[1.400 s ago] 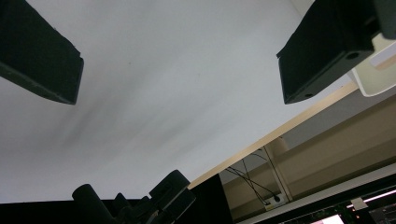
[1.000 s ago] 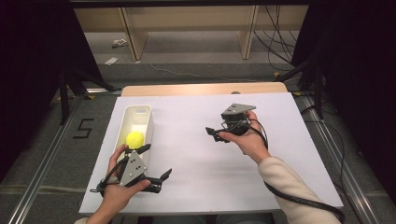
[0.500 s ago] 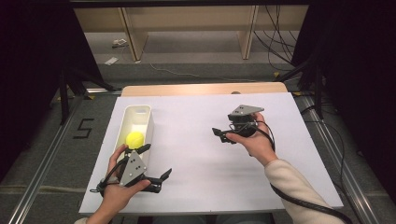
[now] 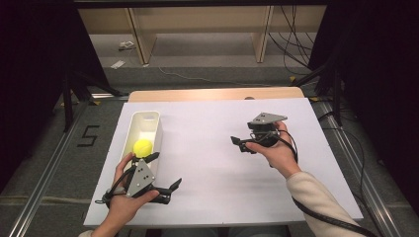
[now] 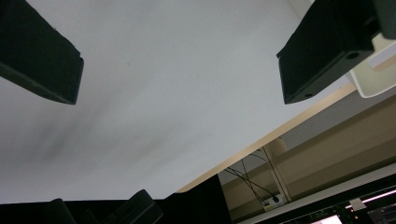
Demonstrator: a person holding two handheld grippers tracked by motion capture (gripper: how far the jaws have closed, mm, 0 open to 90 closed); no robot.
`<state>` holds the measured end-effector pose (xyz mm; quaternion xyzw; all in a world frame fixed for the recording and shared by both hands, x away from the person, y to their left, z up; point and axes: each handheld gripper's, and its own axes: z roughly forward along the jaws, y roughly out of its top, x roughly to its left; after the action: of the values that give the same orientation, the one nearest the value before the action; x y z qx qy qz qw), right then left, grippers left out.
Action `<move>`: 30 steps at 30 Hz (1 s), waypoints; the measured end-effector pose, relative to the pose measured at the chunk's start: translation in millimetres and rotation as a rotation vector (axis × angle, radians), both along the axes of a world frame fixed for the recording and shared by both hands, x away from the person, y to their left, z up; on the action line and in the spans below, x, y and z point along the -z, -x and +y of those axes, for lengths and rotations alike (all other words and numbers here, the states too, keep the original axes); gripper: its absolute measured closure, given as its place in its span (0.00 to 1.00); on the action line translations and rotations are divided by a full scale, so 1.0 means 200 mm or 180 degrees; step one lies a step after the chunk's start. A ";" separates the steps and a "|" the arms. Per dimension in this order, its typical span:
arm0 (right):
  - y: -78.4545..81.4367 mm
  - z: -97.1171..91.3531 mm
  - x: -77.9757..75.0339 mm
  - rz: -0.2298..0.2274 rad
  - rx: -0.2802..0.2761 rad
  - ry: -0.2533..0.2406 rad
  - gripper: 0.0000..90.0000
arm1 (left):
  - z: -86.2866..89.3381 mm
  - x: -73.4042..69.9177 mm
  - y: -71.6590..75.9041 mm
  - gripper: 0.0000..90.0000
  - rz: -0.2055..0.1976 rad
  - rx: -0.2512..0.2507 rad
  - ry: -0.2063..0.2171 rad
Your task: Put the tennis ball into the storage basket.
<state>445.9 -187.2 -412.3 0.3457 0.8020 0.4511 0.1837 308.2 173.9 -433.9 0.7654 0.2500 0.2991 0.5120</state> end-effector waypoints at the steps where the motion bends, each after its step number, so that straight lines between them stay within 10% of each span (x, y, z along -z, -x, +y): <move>1: 0.00 -0.01 0.00 0.0000 0.0000 0.0001 0.18 | 0.00 0.00 0.00 0.00 0.0000 -0.0001 0.0000; 30: 0.09 -0.16 0.00 -0.0006 0.0135 -0.0032 0.18 | 0.00 0.00 0.00 0.00 0.0000 -0.0014 -0.0001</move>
<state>428.8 -219.9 -413.1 0.3631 0.7921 0.4514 0.1922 308.5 174.6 -433.7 0.7649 0.2517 0.3003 0.5113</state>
